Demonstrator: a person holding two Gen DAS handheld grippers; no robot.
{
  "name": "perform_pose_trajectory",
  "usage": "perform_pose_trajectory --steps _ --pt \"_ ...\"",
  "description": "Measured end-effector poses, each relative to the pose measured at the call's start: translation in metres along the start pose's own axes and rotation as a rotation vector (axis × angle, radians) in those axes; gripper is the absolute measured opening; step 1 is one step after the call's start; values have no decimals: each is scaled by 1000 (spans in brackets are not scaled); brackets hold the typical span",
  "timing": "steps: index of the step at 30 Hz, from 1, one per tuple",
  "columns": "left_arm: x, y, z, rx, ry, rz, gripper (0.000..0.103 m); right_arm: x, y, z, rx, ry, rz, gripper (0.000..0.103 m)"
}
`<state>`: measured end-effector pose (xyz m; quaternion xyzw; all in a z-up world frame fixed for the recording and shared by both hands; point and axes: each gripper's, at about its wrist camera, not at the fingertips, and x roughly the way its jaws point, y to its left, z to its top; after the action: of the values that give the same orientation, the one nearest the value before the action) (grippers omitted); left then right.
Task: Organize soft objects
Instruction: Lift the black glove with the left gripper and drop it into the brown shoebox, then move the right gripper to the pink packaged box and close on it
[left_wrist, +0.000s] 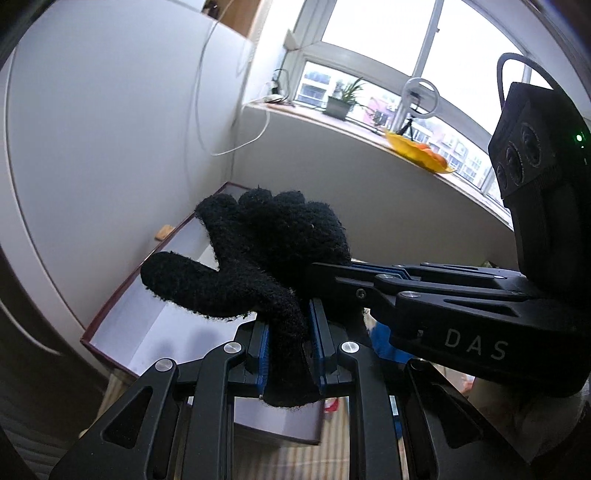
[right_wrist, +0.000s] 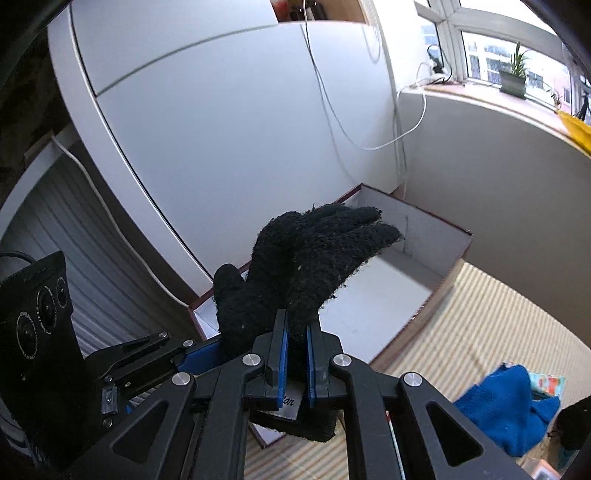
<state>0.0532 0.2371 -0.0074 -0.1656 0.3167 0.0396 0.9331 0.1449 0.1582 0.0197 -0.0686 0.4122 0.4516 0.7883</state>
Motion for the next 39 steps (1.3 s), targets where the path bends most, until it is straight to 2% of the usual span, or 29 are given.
perform_pose_trajectory --steps 5,7,9,10,11,14,17,23,33,39 --pt "7 5 -7 -6 26 29 17 23 -6 0 2 27 -11 8" --pt "10 5 -8 -4 36 55 18 28 -7 -2 -4 35 -17 11" --pt "12 5 -7 0 37 75 22 29 -10 -4 6 41 -23 30" --pt "11 5 -8 4 35 86 23 28 -14 -5 19 38 -27 58" --pt "9 5 -9 4 31 105 26 25 -17 -6 35 22 -33 77" --pt "1 6 -12 3 19 116 27 10 -24 -10 62 -30 -47 79" --pt "-5 4 -13 -7 13 110 34 -5 -29 -14 66 -53 -65 79" --pt "-12 -10 -19 9 4 89 34 -40 -43 -41 68 -96 -99 79" --pt "-19 -50 -36 39 15 10 34 -110 -91 -100 112 -167 -138 79" --pt "-8 -83 -52 67 65 -64 34 -149 -127 -134 150 -180 -213 79"
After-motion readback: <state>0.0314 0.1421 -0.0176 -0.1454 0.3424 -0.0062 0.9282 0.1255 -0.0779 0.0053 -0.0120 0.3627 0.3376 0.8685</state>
